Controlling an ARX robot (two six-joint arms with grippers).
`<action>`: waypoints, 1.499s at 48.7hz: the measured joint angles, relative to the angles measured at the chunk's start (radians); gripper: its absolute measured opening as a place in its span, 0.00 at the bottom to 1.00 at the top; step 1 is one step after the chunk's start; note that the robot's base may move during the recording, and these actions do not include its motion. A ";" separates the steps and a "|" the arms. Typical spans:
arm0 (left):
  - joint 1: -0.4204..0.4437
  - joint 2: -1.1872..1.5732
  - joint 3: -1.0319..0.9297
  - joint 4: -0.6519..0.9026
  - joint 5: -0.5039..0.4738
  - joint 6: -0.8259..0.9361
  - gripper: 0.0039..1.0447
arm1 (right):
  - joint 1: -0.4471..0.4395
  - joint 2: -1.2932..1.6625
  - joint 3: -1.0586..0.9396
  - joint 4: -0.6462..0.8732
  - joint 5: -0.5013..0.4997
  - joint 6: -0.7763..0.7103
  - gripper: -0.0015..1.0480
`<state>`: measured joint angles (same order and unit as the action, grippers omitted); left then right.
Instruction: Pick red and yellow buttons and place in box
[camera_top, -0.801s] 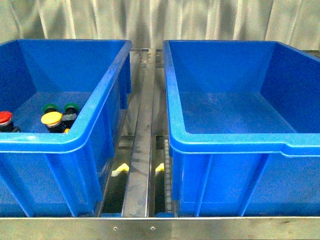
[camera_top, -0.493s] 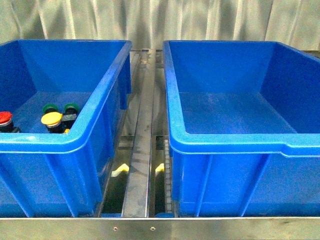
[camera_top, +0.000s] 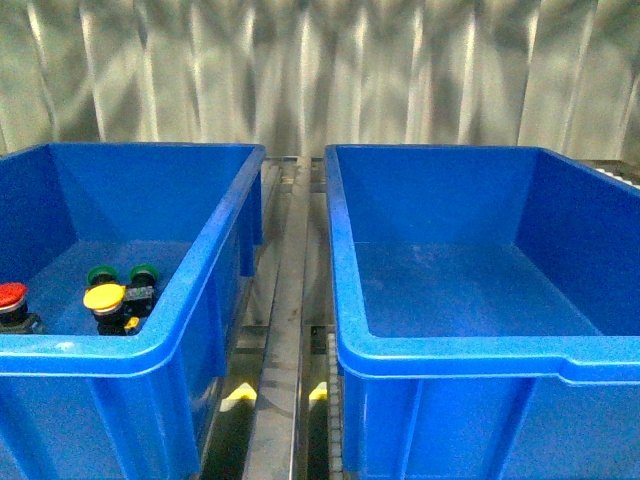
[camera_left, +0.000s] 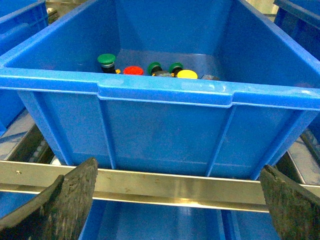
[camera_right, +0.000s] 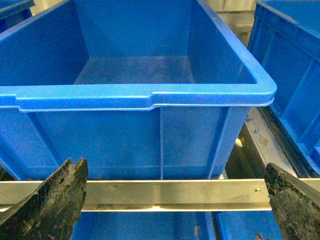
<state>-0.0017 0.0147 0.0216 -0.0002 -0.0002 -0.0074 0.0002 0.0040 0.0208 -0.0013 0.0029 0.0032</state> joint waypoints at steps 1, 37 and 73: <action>0.000 0.000 0.000 0.000 0.000 0.000 0.93 | 0.000 0.000 0.000 0.000 0.000 0.000 0.97; -0.001 0.005 0.001 -0.008 -0.008 -0.010 0.93 | 0.000 0.000 0.000 0.000 0.000 0.000 0.97; 0.214 1.303 1.087 -0.141 0.068 -0.128 0.93 | 0.000 0.000 0.000 0.000 0.000 0.000 0.97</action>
<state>0.2127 1.3174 1.1084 -0.1410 0.0673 -0.1352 0.0002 0.0040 0.0208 -0.0013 0.0025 0.0032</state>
